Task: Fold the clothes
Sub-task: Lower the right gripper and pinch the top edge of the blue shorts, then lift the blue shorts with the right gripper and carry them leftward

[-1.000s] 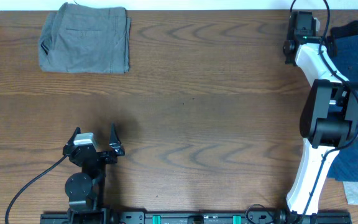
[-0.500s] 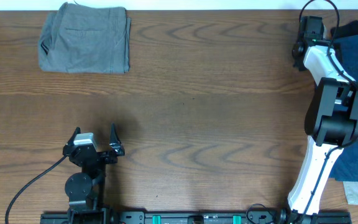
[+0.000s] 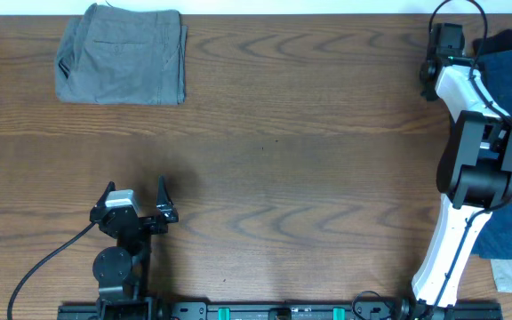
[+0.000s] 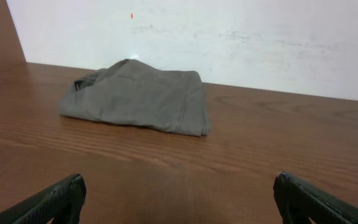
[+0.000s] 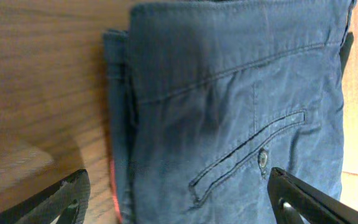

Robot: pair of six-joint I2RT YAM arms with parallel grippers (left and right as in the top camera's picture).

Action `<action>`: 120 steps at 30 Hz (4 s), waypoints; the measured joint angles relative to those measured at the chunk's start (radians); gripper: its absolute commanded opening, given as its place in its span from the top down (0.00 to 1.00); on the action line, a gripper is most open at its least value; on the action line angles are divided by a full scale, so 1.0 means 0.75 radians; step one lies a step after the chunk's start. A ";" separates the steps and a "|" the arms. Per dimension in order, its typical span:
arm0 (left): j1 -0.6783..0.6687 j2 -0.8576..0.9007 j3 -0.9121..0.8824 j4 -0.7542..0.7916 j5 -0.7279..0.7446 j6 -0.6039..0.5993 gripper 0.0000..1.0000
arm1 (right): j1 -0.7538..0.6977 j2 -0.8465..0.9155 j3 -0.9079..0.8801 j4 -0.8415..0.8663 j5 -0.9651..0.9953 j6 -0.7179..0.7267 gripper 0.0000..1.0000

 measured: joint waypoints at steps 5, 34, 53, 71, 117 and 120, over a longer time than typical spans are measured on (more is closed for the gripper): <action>0.000 0.000 0.000 0.000 0.000 0.000 0.02 | -0.023 0.000 0.000 -0.028 -0.040 0.011 0.11; 0.000 0.000 0.000 0.000 0.000 0.000 0.02 | -0.030 0.051 0.001 0.019 0.025 0.065 0.38; 0.000 0.000 0.000 0.000 0.000 0.000 0.02 | -0.030 0.051 0.020 -0.085 0.016 0.294 0.51; 0.000 0.001 0.000 0.000 0.000 0.000 0.02 | -0.033 0.052 0.082 -0.175 -0.050 0.399 0.77; 0.000 0.000 0.000 0.000 0.000 0.000 0.02 | -0.040 -0.291 0.086 -0.378 0.045 0.697 0.99; 0.000 0.001 0.000 0.000 0.000 0.000 0.02 | -0.040 -0.371 0.086 -0.392 0.085 0.721 0.93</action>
